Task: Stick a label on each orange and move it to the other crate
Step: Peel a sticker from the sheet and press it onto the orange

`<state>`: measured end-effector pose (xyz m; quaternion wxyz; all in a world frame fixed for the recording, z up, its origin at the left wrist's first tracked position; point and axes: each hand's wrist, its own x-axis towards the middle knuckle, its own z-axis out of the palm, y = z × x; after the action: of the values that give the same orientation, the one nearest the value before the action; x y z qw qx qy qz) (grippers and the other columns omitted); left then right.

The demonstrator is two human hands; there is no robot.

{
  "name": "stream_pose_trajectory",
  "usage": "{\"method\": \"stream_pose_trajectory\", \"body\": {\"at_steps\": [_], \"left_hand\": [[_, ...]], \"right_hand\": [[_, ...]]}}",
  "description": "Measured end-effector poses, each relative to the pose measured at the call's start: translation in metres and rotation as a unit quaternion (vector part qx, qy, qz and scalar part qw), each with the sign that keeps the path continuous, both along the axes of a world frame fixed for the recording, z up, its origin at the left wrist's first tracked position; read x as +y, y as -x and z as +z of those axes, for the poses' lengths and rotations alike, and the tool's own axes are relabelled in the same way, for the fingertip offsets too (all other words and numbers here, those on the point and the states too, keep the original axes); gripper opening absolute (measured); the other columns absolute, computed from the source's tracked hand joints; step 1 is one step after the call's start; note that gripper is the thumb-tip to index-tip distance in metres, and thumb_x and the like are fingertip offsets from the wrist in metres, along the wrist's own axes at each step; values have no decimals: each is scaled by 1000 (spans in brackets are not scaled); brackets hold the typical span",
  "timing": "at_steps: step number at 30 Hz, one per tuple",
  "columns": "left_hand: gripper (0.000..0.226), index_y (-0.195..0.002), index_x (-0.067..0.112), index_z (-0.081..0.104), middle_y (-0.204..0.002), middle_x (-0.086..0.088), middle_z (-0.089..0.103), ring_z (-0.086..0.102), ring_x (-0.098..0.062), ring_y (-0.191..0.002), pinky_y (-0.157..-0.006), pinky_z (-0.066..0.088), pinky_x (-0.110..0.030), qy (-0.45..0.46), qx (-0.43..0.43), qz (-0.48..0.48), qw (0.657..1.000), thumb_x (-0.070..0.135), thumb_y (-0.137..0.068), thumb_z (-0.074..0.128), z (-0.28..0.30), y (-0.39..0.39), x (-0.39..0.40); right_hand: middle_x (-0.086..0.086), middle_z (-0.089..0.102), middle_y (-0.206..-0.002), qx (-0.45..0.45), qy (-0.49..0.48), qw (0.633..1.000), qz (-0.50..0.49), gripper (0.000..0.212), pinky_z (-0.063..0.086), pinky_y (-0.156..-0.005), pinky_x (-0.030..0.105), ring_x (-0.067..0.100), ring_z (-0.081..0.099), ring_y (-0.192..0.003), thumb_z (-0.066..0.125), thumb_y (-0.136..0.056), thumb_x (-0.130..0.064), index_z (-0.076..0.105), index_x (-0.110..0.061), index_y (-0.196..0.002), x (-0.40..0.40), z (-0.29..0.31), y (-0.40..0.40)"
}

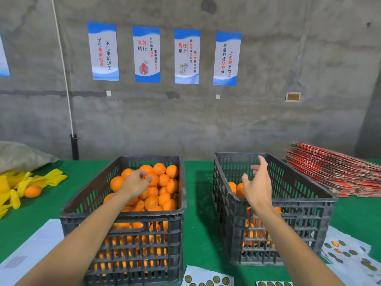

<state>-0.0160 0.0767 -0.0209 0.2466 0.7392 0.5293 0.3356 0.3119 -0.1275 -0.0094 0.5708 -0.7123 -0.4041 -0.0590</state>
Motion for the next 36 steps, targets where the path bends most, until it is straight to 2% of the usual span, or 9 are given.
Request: {"method": "stream_pose_trajectory", "body": {"at_steps": [4, 7, 10, 14, 18, 25, 30, 33, 36], "left_hand": [[44, -135, 3, 57, -119, -15, 66, 62, -29, -107, -90, 50, -38, 31, 32, -1, 999, 27, -100, 67, -15, 2, 19], [47, -139, 9, 53, -128, -18, 64, 62, -32, -117, -95, 53, -42, 33, 92, -6, 995, 27, -99, 69, -11, 0, 30], [55, -145, 14, 49, -130, -17, 63, 63, -31, -115, -94, 54, -42, 14, 154, 2, 988, 23, -96, 70, -8, 2, 45], [72, -154, 21, 42, -151, -14, 48, 50, -33, -135, -108, 47, -42, -11, 238, 25, 971, 26, -91, 76, -14, 13, 66], [79, -157, 24, 37, -158, -12, 42, 48, -33, -138, -109, 46, -40, -3, 278, -2, 961, 23, -89, 77, -21, 19, 88], [87, -163, 26, 22, -165, -9, 30, 25, -37, -152, -125, 13, -55, 0, 335, 3, 942, 24, -92, 74, -32, 7, 127], [90, -164, 21, 17, -165, -5, 29, 14, -40, -154, -120, 33, -53, 25, 348, 34, 937, 25, -93, 73, -38, 10, 143], [82, -160, 12, 25, -158, -9, 36, 27, -36, -148, -115, 39, -47, -11, 404, 63, 913, 27, -94, 72, -34, 7, 143], [82, -155, 16, 39, -150, -8, 40, 38, -31, -138, -109, 47, -45, -53, 415, 75, 905, 35, -87, 80, -32, 8, 139]], "right_hand": [[-2, 56, -127, 8, -13, 999, 52, 67, 46, -88, 33, 15, 55, -106, 66, -98, -19, 31, -23, -154, 19, 2, 17], [-2, 60, -121, 19, -38, 994, 105, 63, 47, -84, 22, 16, 59, -109, 70, -95, -19, 39, -19, -150, 35, -2, 50], [-4, 62, -117, 64, -45, 982, 173, 64, 51, -93, 35, 14, 61, -107, 73, -93, -21, 40, -22, -148, 54, -13, 100], [-16, 60, -118, 53, 8, 968, 246, 74, 50, -97, 33, 5, 59, -106, 74, -90, -28, 33, -33, -152, 78, -25, 155], [-15, 56, -126, -35, 100, 960, 258, 86, 51, -97, 40, 11, 58, -110, 69, -93, -32, 13, -41, -157, 97, -19, 156], [-8, 55, -126, -49, 119, 944, 302, 94, 56, -92, 45, 13, 64, -99, 69, -95, -23, 4, -51, -157, 128, -18, 157], [-10, 57, -120, -45, 125, 941, 310, 98, 57, -90, 40, 9, 64, -94, 70, -94, -21, 1, -58, -154, 134, -25, 151], [-7, 56, -122, -70, 149, 938, 303, 97, 55, -92, 43, 13, 63, -96, 67, -96, -19, -1, -54, -155, 135, -24, 152], [-2, 56, -123, -94, 171, 936, 293, 94, 53, -95, 47, 20, 61, -101, 63, -98, -19, -3, -46, -159, 132, -22, 154]]}}
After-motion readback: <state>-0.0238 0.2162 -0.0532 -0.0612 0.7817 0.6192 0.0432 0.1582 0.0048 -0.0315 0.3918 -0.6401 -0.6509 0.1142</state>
